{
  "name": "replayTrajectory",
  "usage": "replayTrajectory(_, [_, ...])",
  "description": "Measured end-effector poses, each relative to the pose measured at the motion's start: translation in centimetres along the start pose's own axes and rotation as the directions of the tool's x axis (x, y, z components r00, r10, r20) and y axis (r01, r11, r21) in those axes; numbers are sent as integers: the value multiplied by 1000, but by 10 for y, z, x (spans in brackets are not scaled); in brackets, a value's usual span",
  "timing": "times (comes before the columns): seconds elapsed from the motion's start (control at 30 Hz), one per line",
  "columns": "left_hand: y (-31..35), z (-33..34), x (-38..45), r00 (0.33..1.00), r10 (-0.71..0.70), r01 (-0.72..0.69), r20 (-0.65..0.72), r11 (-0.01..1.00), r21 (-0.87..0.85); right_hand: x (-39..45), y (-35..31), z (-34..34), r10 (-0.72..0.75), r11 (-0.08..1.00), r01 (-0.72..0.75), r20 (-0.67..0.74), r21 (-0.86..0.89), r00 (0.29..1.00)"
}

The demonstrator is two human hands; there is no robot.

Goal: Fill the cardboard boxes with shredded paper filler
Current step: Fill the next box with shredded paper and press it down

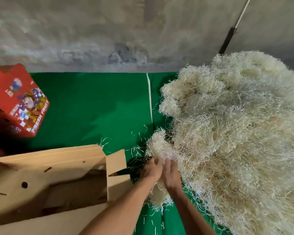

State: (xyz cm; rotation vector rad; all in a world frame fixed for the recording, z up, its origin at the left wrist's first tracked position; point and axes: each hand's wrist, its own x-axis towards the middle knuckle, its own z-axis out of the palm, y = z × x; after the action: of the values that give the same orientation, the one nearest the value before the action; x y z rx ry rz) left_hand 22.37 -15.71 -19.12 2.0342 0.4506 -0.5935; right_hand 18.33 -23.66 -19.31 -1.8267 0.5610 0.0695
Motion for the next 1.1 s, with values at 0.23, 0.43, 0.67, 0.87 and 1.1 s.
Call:
replayTrajectory(0.23, [16, 13, -27, 976, -67, -13, -209, 933, -359, 5, -7, -4, 91, 980, -111, 122, 166, 988])
replayTrajectory(0.43, [59, -15, -58, 935, 90, -223, -343, 901, -372, 1, -68, -14, 77, 946, -93, 63, 310, 995])
replayTrajectory(0.67, [100, -93, -115, 897, 265, -437, -354, 657, -615, -36, -171, -28, -179, 954, 181, -34, 240, 983])
replayTrajectory(0.87, [75, -177, -139, 841, 133, -517, -525, 488, -703, -81, -264, 0, -357, 881, 328, 24, 342, 934])
replayTrajectory(1.1, [18, -251, -150, 956, 16, -271, -293, 433, -860, -140, -329, 75, -374, 781, 185, 211, 597, 903])
